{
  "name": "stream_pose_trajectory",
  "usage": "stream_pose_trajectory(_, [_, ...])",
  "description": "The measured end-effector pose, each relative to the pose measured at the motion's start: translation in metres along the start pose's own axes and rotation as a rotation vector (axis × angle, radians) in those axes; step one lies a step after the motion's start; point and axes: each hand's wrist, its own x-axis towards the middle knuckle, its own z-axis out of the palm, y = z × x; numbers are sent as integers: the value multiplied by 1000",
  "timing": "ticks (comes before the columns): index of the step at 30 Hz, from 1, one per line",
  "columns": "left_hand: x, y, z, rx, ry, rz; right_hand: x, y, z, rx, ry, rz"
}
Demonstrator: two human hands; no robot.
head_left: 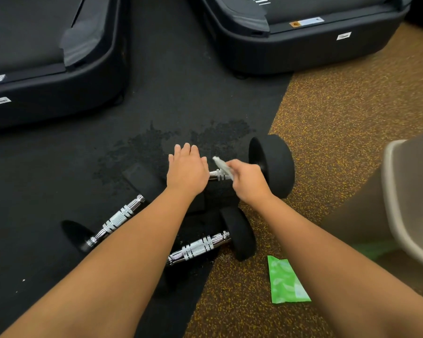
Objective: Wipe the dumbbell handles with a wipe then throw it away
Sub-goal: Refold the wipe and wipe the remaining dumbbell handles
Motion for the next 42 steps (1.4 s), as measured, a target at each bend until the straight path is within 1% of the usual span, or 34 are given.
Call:
stream_pose_trajectory(4, [-1,14,1,-34,111,13,8,-4,-12,145,119,134])
stream_pose_trajectory(6, [1,23,2,-116,141,34,11,-6,-18,214,149,180])
stream_pose_trajectory(7, [1,28,0,-194,149,47,12,-5,-20,257,163,204])
stream_pose_trajectory(9, [-1,43,-7,-412,115,20,14,-4,-24,333,184,242])
stream_pose_trajectory(11, [-3,55,-14,-595,22,-66,14,-6,-27,388,199,263])
stream_pose_trajectory(14, [-7,69,-19,-782,-71,-128,14,-11,-30,491,216,272])
stream_pose_trajectory(16, [-8,75,-17,-931,-104,-173,14,-16,-33,620,198,279])
stream_pose_trajectory(19, [-6,81,-12,-1181,-111,-313,12,-20,-40,856,134,293])
stream_pose_trajectory(21, [-5,81,-8,-1332,-113,-350,10,-22,-46,1008,107,300])
stream_pose_trajectory(23, [-5,81,-7,-1409,-95,-334,9,-21,-51,1095,109,312])
stream_pose_trajectory(25, [-5,81,-6,-1425,-57,-346,12,-18,-53,1107,122,337])
stream_pose_trajectory(27, [-3,82,-4,-1398,-17,-364,17,-12,-54,1020,155,340])
stream_pose_trajectory(28, [-2,83,-3,-1375,-1,-376,20,-7,-54,914,194,321])
stream_pose_trajectory(32, [3,85,3,-1276,31,-434,24,10,-55,267,333,185])
stream_pose_trajectory(34, [5,85,6,-1192,38,-407,25,18,-55,51,350,101])
stream_pose_trajectory(36, [7,83,8,-1046,51,-351,28,30,-54,-100,326,73])
stream_pose_trajectory(38, [7,82,9,-852,72,-291,32,42,-52,-242,255,79])
stream_pose_trajectory(40, [8,80,12,-718,77,-254,33,52,-50,-325,175,88])
stream_pose_trajectory(42, [7,78,18,-632,67,-202,33,58,-47,-354,127,85])
